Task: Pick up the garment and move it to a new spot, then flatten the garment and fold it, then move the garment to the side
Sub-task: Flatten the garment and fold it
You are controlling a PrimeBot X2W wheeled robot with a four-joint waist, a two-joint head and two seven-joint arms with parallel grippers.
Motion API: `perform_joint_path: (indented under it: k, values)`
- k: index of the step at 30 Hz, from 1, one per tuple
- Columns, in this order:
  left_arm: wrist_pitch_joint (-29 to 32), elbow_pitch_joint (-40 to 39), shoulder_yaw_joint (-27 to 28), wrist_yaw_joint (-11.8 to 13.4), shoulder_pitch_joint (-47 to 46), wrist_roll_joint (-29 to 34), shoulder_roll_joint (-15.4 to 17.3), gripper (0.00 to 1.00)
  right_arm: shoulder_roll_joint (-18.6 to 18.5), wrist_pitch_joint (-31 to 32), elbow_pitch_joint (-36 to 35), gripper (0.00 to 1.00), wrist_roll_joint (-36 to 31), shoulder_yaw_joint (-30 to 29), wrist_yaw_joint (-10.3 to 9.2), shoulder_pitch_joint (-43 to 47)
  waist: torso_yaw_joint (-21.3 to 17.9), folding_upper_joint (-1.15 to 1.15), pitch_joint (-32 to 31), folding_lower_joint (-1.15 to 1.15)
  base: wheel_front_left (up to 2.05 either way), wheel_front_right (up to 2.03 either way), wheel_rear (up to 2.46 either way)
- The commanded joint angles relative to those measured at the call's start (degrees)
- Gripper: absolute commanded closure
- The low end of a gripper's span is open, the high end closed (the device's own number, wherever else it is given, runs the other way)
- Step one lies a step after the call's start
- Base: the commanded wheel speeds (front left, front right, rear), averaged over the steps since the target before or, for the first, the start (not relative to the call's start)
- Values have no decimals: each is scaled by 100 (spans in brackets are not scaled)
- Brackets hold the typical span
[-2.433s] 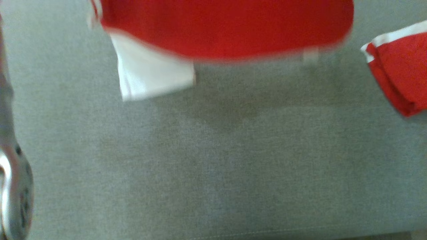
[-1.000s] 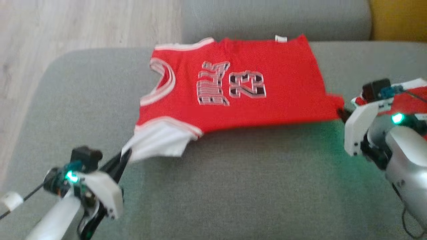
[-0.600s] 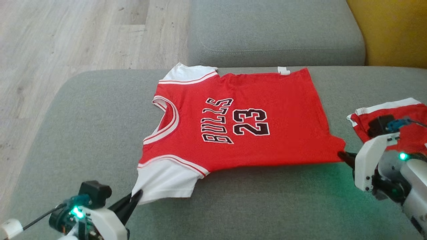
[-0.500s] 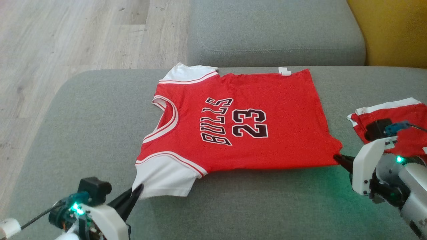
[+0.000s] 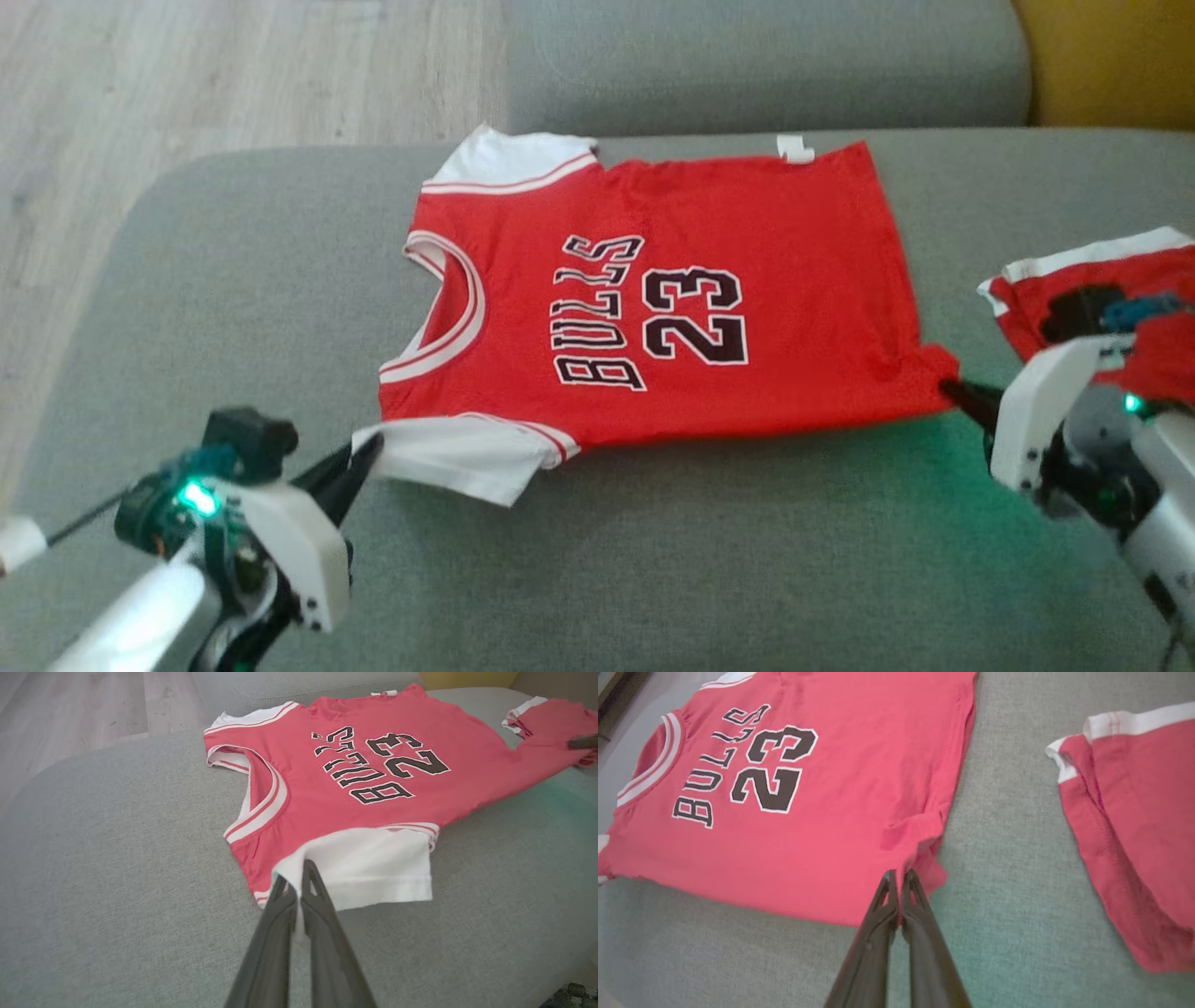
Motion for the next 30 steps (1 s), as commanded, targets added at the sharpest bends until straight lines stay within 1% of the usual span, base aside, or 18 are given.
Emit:
perform_joint_path:
  k: [1,2,5,10,18,21,28,30]
  values:
    - [77,6,322,-77,-581,-83,83,100,-30,30,-75,100,-57,-125,-4,-436,-32,0,192,-1,0,0,0]
    - [77,6,322,-77,-581,-83,83,100,-30,30,-75,100,-57,-125,-4,-436,-32,0,192,-1,0,0,0]
    - [183,261,311,-176,-955,-36,49,100,117,113,58,100,-116,-253,-4,-665,-43,0,348,-1,0,0,0]
    - [290,858,238,-308,-1585,119,-62,100,311,270,396,100,-330,-285,-4,-1022,-73,0,472,-1,0,0,0]
    - [353,1878,-8,-517,-2531,342,-370,100,630,257,1040,100,-575,-316,-4,-1521,-123,0,669,-1,0,0,0]
    - [306,2192,-163,-576,-2879,515,-441,100,712,199,1171,100,-633,-296,-4,-1700,-164,0,809,-1,0,0,0]
    - [149,2877,-385,-653,-3520,617,-651,100,895,48,1407,100,-710,-207,-4,-2088,-284,0,1139,-1,0,0,0]
    - [14,3061,-419,-661,-3695,649,-735,100,946,-47,1489,100,-711,-209,-4,-2191,-302,0,1214,-1,0,0,0]
